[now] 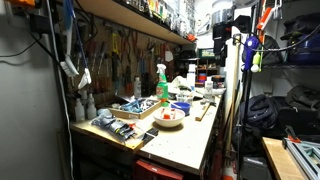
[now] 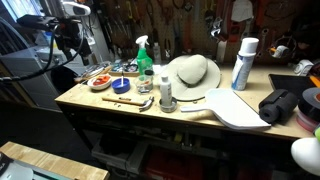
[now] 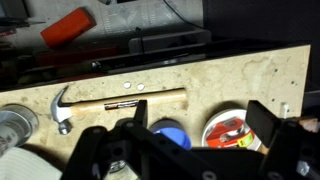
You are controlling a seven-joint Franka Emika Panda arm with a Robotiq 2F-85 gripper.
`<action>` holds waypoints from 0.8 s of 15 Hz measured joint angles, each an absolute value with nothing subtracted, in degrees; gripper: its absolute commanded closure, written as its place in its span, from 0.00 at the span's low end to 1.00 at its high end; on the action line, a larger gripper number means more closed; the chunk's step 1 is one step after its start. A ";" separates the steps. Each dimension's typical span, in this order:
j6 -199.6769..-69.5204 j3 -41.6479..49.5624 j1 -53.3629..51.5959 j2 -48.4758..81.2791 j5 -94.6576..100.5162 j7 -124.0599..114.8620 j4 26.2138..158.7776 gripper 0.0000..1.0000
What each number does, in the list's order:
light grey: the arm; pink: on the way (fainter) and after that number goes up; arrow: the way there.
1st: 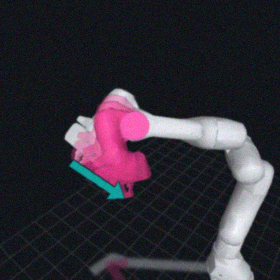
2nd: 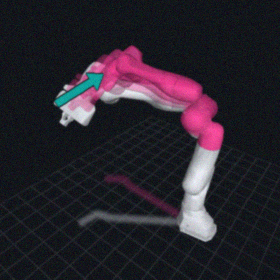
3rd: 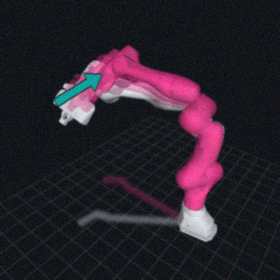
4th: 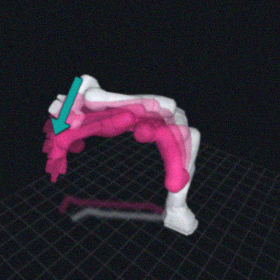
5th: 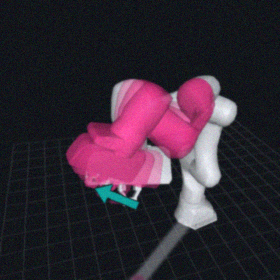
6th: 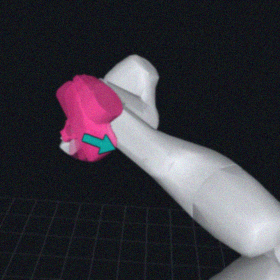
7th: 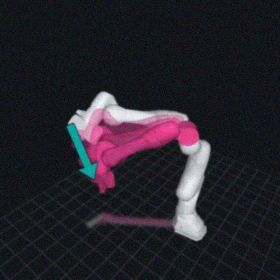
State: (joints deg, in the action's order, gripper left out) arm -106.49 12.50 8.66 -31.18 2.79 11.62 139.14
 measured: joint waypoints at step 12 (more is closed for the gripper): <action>-138.00 -12.27 -2.45 -25.96 5.62 -11.20 149.56 0.00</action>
State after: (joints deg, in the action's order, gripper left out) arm -138.00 -12.27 -2.45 -25.96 5.62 -11.20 149.56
